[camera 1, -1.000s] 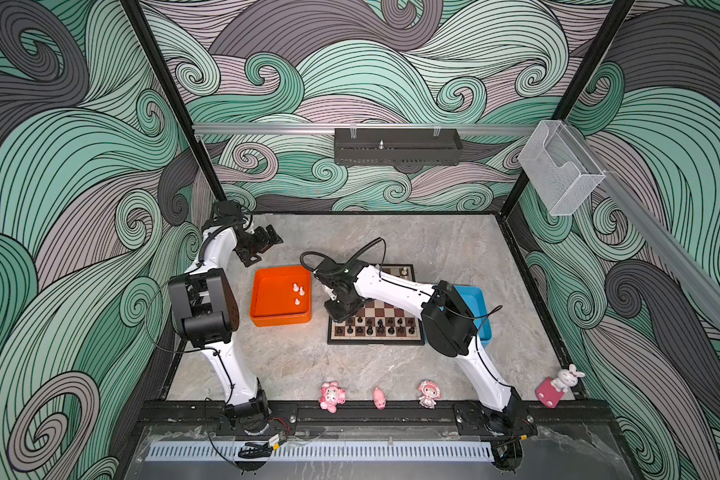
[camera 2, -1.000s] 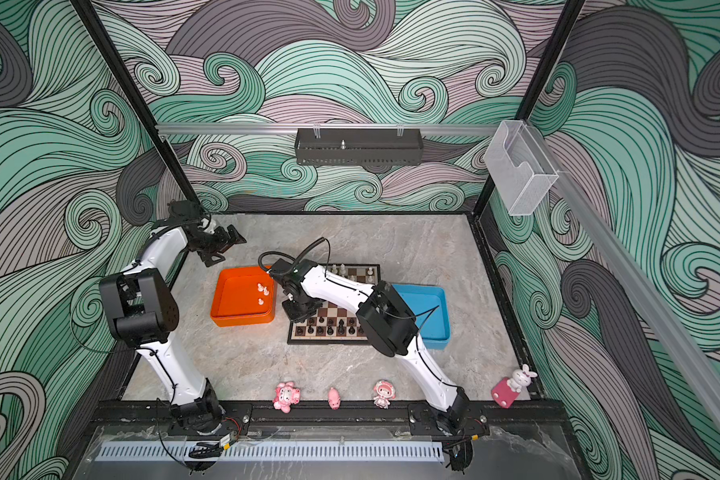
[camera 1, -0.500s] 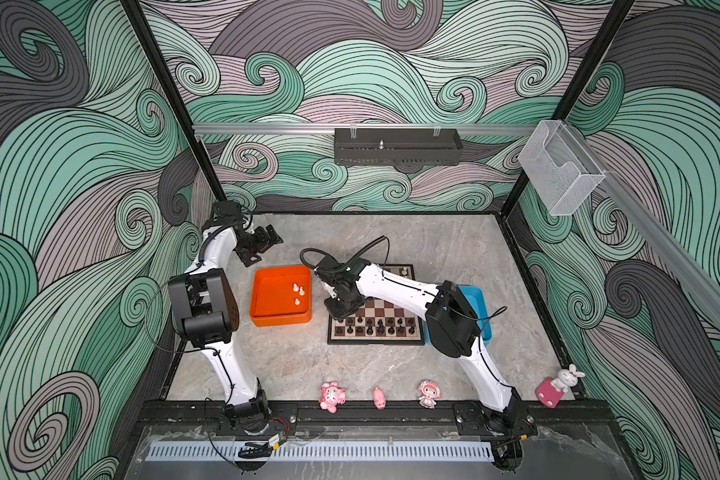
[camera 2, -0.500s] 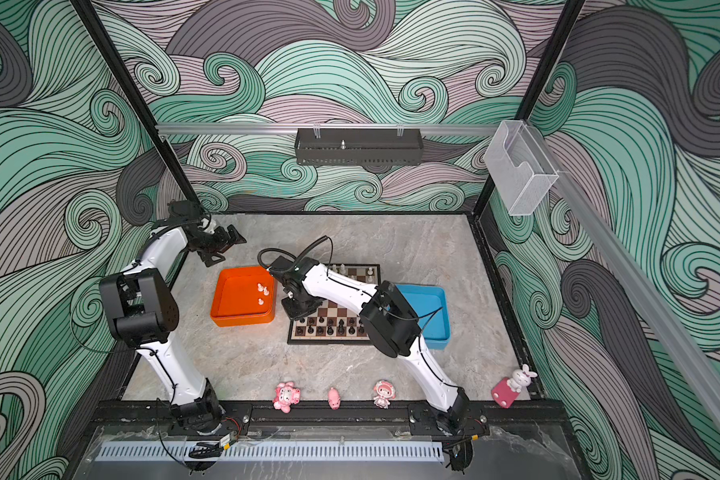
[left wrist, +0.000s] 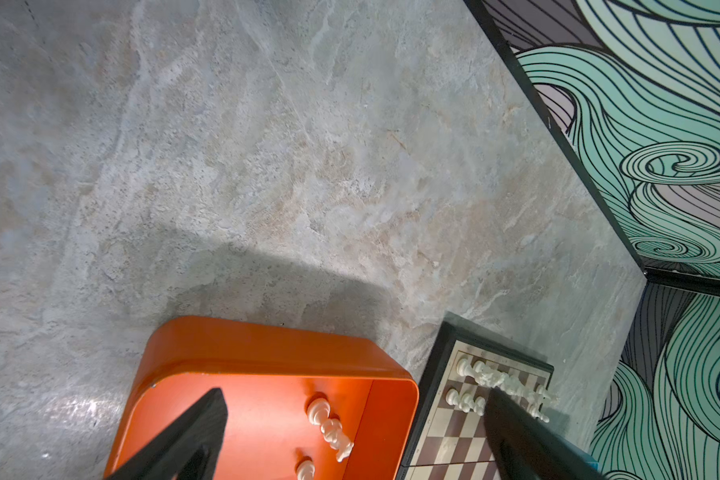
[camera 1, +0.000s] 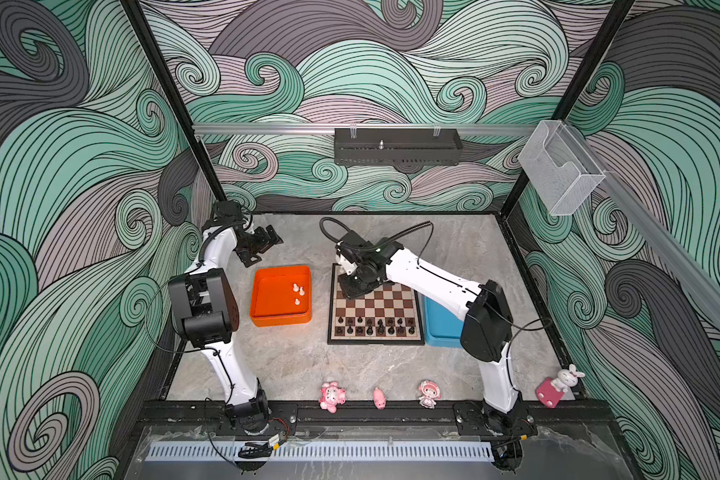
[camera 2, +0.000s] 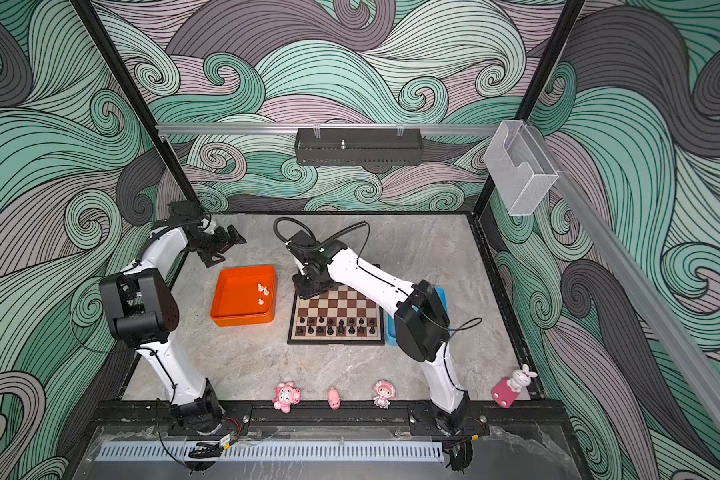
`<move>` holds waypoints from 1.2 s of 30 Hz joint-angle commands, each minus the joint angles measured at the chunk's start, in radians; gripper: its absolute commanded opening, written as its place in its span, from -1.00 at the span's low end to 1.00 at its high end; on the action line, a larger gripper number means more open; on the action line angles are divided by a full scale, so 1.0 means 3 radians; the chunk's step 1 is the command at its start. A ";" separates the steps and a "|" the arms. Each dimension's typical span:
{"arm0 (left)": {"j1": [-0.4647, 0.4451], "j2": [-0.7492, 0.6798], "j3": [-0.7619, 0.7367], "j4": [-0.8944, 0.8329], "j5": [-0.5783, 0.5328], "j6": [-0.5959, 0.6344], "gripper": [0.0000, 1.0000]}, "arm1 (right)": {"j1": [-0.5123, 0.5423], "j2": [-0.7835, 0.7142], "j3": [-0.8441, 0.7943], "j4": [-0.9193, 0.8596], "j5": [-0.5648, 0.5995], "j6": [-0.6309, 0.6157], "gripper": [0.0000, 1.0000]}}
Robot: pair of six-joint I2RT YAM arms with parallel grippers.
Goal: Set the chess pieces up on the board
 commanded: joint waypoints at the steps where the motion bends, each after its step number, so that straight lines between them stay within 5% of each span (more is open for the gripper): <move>1: -0.0027 -0.0076 -0.0017 -0.0058 -0.0165 -0.0037 0.97 | -0.0223 -0.0328 -0.0286 0.0139 0.0029 0.0007 -0.28; 6: -0.0278 -0.0194 -0.0082 -0.0246 -0.0441 -0.0001 0.97 | -0.0641 -0.0854 -0.0888 0.0403 0.0026 -0.0065 -0.04; 11: -0.0553 -0.0410 -0.0416 -0.0386 -0.0725 0.0043 0.92 | -0.1041 -0.1326 -0.1476 0.0575 0.0090 -0.0115 0.90; 12: -0.0604 -0.0440 -0.0447 -0.0437 -0.0799 0.0074 0.91 | -0.1109 -0.1393 -0.1567 0.0595 0.0086 -0.0120 0.97; 17: -0.0756 -0.0501 -0.0613 -0.0535 -0.1130 0.0236 0.77 | -0.1364 -0.1662 -0.1898 0.0733 0.0080 -0.0107 0.97; 23: -0.0761 -0.0302 -0.0570 -0.0626 -0.1156 0.0287 0.50 | -0.1503 -0.1661 -0.2013 0.0815 -0.0105 -0.0044 0.97; 36: -0.0917 0.0059 -0.0369 -0.0685 -0.1117 0.0353 0.27 | -0.1556 -0.1588 -0.2142 0.0869 -0.0238 -0.0023 0.98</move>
